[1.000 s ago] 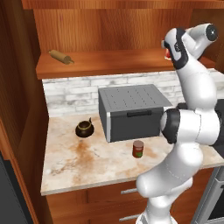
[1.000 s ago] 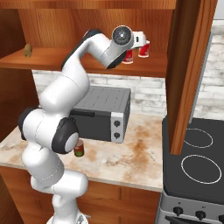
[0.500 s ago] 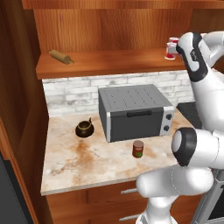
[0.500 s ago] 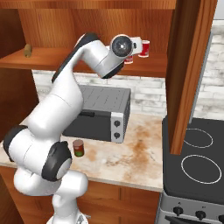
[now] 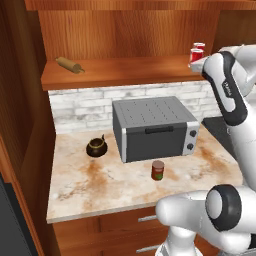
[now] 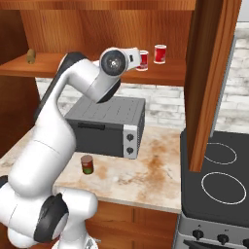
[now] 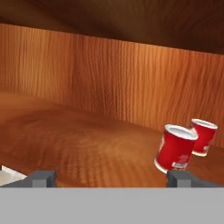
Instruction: Pick the cans from the counter and place them in their designated side in the cabinet.
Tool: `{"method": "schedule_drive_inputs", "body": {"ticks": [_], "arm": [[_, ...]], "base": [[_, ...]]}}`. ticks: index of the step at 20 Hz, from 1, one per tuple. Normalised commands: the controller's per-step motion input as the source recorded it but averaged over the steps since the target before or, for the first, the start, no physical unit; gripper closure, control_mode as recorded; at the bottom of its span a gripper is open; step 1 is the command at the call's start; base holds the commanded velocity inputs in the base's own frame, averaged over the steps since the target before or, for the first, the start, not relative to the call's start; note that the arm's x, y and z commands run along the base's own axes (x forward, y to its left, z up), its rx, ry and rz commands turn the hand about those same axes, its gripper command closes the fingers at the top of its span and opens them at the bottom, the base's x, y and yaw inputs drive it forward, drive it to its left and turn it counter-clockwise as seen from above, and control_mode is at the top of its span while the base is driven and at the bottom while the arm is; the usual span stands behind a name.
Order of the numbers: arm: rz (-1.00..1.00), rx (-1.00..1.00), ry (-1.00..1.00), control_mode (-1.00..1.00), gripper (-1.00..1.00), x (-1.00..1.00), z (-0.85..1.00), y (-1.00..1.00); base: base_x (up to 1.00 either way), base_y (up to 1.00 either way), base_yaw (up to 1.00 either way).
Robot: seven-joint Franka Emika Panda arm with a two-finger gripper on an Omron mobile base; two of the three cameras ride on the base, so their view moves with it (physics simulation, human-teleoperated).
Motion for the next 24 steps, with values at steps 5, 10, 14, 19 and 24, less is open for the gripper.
{"method": "schedule_drive_inputs", "body": {"ticks": [5,10,14,19,24], "arm": [[0.01,-0.04,0.00,-1.00,-1.00,-0.71,0.00,0.45],[0.00,0.00,0.09,-1.00,-1.00,-0.54,0.00,0.48],[-0.01,-0.03,0.18,-1.00,-1.00,-0.58,0.00,0.41],[-0.01,-0.09,0.20,-1.00,-1.00,-0.60,-0.03,0.35],[0.00,-0.11,0.16,-1.00,-1.00,-0.67,-0.19,0.22]], "base": [[0.00,0.00,0.00],[0.00,0.00,0.00],[0.00,0.00,0.00],[0.00,0.00,0.00],[0.00,0.00,0.00]]}}
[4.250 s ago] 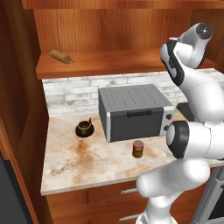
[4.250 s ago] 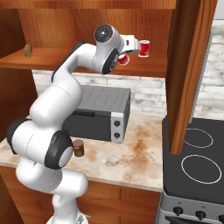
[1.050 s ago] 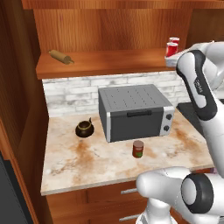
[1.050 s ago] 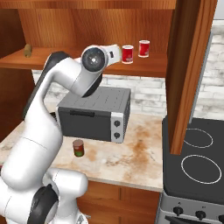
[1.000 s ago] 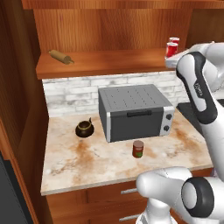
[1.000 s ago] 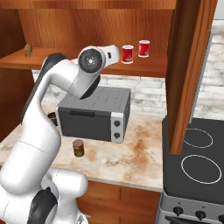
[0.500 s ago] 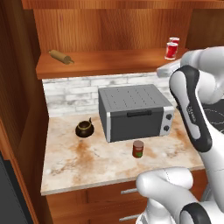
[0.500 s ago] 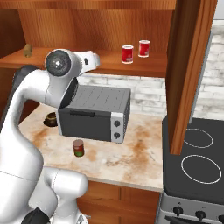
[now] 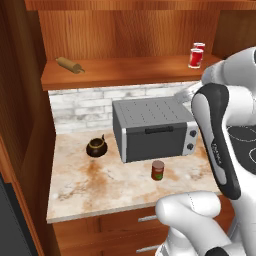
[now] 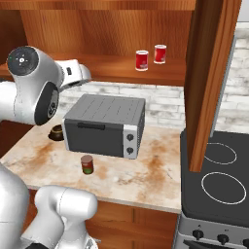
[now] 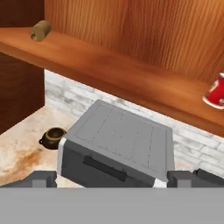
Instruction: Pick the cans from the counter and place them in their designated side in the cabinet.
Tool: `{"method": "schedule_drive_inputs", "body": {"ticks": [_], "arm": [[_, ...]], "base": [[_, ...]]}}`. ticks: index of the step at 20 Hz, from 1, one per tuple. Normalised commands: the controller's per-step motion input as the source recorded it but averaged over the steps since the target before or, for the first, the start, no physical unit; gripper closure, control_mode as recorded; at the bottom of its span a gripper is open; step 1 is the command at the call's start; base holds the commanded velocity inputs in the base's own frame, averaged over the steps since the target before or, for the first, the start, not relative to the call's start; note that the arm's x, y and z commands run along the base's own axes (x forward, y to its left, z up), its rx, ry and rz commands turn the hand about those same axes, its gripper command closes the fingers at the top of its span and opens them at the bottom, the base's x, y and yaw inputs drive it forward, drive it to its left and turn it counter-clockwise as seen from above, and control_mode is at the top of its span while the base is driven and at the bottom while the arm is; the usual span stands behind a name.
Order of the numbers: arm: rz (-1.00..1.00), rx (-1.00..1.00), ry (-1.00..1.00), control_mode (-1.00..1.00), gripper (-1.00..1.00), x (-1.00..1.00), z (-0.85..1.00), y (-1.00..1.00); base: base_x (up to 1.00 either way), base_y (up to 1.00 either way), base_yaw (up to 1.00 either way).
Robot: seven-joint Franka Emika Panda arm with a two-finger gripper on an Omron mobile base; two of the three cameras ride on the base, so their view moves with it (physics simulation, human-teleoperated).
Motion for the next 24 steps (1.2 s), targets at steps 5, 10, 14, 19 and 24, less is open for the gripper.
{"method": "schedule_drive_inputs", "body": {"ticks": [5,10,14,19,24], "arm": [[0.00,-0.14,0.07,-1.00,-1.00,-0.50,-0.44,0.06],[0.00,-0.02,0.11,-1.00,-1.00,-0.51,-0.29,0.07],[-0.01,0.01,0.13,-1.00,-1.00,-0.41,-0.24,0.11],[-0.03,0.05,0.09,-1.00,-1.00,-0.29,-0.07,0.12],[-0.11,0.12,0.12,-1.00,-1.00,-0.25,-0.09,0.00]], "base": [[0.00,0.00,0.00],[0.00,0.00,0.00],[0.00,0.00,0.00],[0.00,0.00,0.00],[0.00,0.00,0.00]]}}
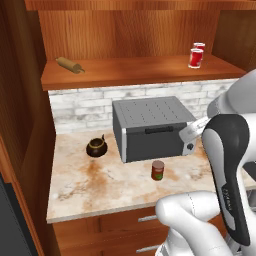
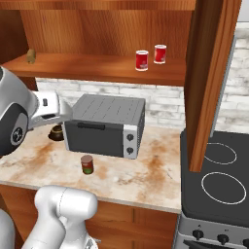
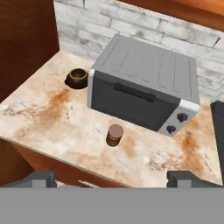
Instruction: Pick the cans from the counter and place them in their designated side in the cabinet.
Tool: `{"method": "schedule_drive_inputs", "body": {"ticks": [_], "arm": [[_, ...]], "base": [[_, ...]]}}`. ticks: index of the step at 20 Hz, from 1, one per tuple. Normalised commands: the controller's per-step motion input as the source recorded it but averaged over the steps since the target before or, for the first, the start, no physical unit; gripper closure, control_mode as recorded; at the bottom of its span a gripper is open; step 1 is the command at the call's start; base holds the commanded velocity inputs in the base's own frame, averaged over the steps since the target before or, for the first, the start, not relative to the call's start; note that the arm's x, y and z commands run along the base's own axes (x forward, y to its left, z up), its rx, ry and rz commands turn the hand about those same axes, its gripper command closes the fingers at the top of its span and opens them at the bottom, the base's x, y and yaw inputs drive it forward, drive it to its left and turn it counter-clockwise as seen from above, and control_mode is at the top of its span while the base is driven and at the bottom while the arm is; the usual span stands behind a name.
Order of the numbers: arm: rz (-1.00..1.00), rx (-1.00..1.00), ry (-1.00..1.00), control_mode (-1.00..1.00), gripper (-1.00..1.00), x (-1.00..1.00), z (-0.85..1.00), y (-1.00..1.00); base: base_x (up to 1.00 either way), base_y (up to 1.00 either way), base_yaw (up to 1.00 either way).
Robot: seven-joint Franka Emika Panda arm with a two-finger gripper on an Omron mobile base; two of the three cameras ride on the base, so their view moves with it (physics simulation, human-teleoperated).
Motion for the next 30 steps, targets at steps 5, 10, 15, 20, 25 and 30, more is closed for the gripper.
{"method": "schedule_drive_inputs", "body": {"ticks": [5,10,15,20,25,30], "arm": [[-0.12,0.07,0.12,-1.00,-1.00,-0.08,-0.29,-0.01],[-0.08,0.02,0.04,-1.00,-1.00,-0.03,-0.15,0.00],[-0.05,0.05,0.03,-1.00,-1.00,0.01,-0.09,0.00],[-0.02,0.04,0.00,-1.00,-1.00,0.06,-0.05,0.00],[-0.01,0.02,0.00,-1.00,-1.00,0.12,-0.16,0.00],[-0.02,0.00,0.00,-1.00,-1.00,0.17,-0.24,0.00]], "base": [[0.00,0.00,0.00],[0.00,0.00,0.00],[0.00,0.00,0.00],[0.00,0.00,0.00],[0.00,0.00,0.00],[0.00,0.00,0.00]]}}
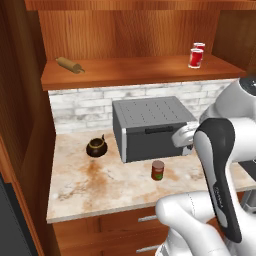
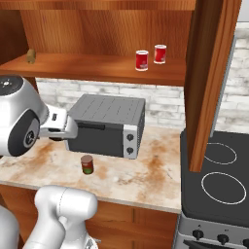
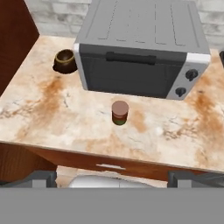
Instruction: Pick the cans from the counter and place them in their designated side in the cabinet.
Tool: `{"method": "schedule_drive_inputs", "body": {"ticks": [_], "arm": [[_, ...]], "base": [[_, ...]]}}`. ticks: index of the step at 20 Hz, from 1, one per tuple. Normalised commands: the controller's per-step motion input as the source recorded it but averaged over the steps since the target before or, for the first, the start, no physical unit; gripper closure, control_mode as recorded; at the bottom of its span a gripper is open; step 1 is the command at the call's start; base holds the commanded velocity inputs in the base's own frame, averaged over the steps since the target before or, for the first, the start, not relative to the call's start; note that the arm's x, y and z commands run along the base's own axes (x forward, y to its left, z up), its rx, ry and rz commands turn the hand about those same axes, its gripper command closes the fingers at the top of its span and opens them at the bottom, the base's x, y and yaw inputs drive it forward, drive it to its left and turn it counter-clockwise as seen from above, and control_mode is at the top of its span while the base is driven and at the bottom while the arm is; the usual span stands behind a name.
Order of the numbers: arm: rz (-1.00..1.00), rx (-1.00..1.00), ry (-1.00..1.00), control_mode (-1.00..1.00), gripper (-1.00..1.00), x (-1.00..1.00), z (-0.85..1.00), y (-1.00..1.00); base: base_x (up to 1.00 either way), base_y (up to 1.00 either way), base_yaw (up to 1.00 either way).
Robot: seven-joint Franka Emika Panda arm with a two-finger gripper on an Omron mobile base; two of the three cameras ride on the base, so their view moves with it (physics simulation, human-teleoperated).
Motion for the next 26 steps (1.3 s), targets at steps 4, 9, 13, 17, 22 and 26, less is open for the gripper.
{"method": "schedule_drive_inputs", "body": {"ticks": [4,9,13,17,22,26], "arm": [[-0.03,0.00,0.00,-1.00,-1.00,0.20,-0.28,0.00],[-0.03,0.00,0.00,-1.00,-1.00,0.19,-0.23,0.00],[-0.03,0.00,0.00,-1.00,-1.00,0.21,-0.18,0.00],[-0.02,0.00,0.00,-1.00,-1.00,0.20,-0.19,0.00],[-0.02,0.00,0.00,-1.00,-1.00,0.17,-0.20,0.00],[-0.01,0.00,0.00,-1.00,-1.00,0.14,-0.25,0.00]], "base": [[0.00,0.00,0.00],[0.00,0.00,0.00],[0.00,0.00,0.00],[0.00,0.00,0.00],[0.00,0.00,0.00],[0.00,0.00,0.00]]}}
